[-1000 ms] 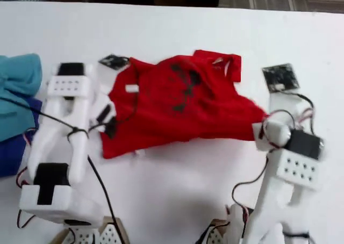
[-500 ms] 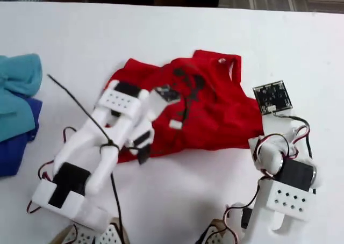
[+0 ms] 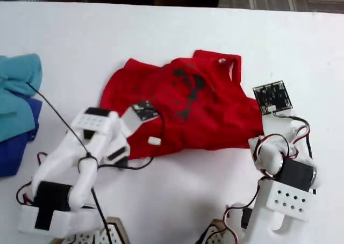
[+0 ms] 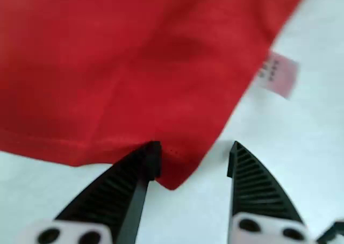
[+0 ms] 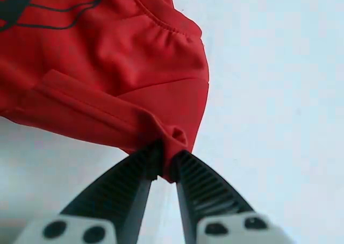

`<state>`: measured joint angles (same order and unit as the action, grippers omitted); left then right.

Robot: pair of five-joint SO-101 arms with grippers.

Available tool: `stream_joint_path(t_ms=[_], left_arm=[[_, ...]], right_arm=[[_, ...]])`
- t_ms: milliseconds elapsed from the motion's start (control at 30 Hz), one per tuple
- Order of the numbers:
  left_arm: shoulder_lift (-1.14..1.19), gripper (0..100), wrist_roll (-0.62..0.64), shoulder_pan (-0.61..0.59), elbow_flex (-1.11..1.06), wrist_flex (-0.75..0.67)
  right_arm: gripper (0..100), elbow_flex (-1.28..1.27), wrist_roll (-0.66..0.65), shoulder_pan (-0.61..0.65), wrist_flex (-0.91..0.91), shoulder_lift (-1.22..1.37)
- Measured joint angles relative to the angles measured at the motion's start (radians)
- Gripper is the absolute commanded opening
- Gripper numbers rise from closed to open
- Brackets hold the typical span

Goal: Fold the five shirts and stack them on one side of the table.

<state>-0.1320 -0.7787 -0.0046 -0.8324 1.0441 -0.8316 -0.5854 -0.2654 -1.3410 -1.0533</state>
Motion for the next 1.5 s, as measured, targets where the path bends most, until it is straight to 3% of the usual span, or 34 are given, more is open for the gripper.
stream_joint_path(t_ms=[300, 400, 600, 867, 1200, 1500], left_arm=[[-0.028, 21, -0.035, -0.023, -0.044, -0.057], [-0.028, 3, -0.035, -0.023, -0.046, -0.058], [-0.034, 3, -0.035, -0.021, -0.048, -0.051], [-0.034, 3, -0.009, -0.041, 0.140, 0.146], [-0.275, 3, 0.020, -0.041, 0.519, 0.486], [-0.589, 3, 0.103, -0.051, 0.681, 0.546]], right_arm=[[1.9, 0.000, 0.000, 0.000, 0.000, 0.000], [1.9, 0.000, 0.000, 0.000, 0.000, 0.000], [1.9, -0.009, 0.000, 0.000, 0.000, 0.000], [1.9, -0.011, 0.000, 0.002, 0.023, 0.000], [1.9, -0.008, 0.106, 0.057, 0.275, 0.000], [1.9, 0.348, 0.206, 0.117, 0.284, 0.000]])
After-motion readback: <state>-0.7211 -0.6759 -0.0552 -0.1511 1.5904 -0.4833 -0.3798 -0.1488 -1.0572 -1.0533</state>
